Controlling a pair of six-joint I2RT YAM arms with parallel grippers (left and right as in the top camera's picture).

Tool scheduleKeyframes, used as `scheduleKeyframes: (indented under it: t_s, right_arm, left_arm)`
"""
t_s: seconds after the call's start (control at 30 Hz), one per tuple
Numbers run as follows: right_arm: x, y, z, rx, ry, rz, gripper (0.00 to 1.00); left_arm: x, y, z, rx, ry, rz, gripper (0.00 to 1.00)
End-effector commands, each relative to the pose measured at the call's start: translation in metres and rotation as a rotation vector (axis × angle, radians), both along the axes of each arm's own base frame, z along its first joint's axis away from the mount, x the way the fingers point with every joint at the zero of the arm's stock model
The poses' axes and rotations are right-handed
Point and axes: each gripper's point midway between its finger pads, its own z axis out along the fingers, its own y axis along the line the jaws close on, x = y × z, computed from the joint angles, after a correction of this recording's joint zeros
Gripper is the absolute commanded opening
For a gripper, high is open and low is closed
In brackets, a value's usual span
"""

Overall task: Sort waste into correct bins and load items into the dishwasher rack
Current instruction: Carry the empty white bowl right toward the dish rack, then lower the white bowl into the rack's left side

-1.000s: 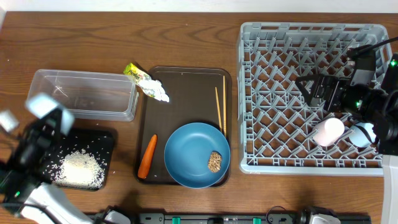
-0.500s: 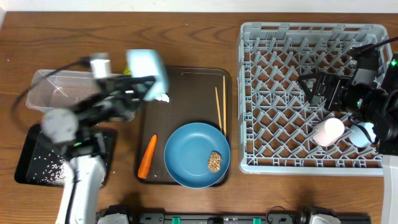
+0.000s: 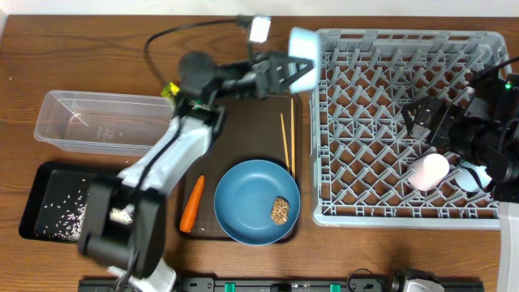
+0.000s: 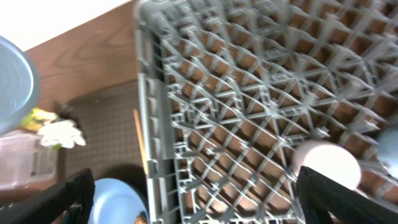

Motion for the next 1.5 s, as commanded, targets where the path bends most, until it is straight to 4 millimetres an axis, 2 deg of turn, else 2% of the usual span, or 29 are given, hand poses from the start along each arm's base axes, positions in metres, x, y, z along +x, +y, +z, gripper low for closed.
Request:
scheduleKeyframes:
  t_s: [0.0, 0.13, 0.27, 0.37, 0.47, 0.6, 0.73, 0.97, 1.03, 1.27, 1.47]
  right_arm:
    - [-0.002, -0.016, -0.006, -0.045, 0.034, -0.104, 0.98]
    - [-0.004, -0.017, -0.007, -0.046, 0.043, -0.109, 0.98]
    - [-0.005, -0.017, -0.008, -0.046, 0.05, -0.109, 0.98]
    - [-0.006, -0.017, -0.009, -0.046, 0.053, -0.109, 0.98]
    - [-0.006, -0.017, -0.009, -0.046, 0.057, -0.109, 0.98]
    - [-0.005, -0.017, -0.01, -0.046, 0.06, -0.109, 0.98]
    - [-0.007, -0.017, -0.012, -0.045, 0.072, -0.108, 0.98]
    - [-0.009, -0.016, -0.014, -0.05, 0.081, -0.101, 0.99]
    - [-0.009, -0.016, -0.014, -0.05, 0.083, -0.101, 0.99]
    - [-0.01, -0.017, -0.015, -0.054, 0.088, -0.101, 0.99]
    - [-0.014, -0.02, -0.018, -0.068, 0.108, -0.112, 0.99]
  left_arm:
    - [0.007, -0.024, 0.0, -0.001, -0.034, -0.061, 0.06]
    - [0.023, -0.042, -0.016, -0.009, 0.006, -0.031, 0.06]
    - [0.039, -0.054, -0.049, 0.001, 0.077, 0.013, 0.06]
    - [0.041, -0.063, -0.073, 0.018, 0.119, -0.001, 0.06]
    - [0.036, -0.075, -0.087, 0.03, 0.141, -0.026, 0.06]
    - [0.022, -0.092, -0.093, 0.042, 0.128, -0.063, 0.06]
    - [0.014, -0.101, -0.097, 0.047, 0.123, -0.082, 0.06]
    - [0.016, -0.112, -0.128, 0.071, 0.193, -0.08, 0.06]
    - [0.014, -0.116, -0.132, 0.067, 0.198, -0.087, 0.06]
    - [0.006, -0.131, -0.133, 0.057, 0.22, -0.078, 0.06]
    - [0.005, -0.135, -0.136, 0.059, 0.23, -0.072, 0.06]
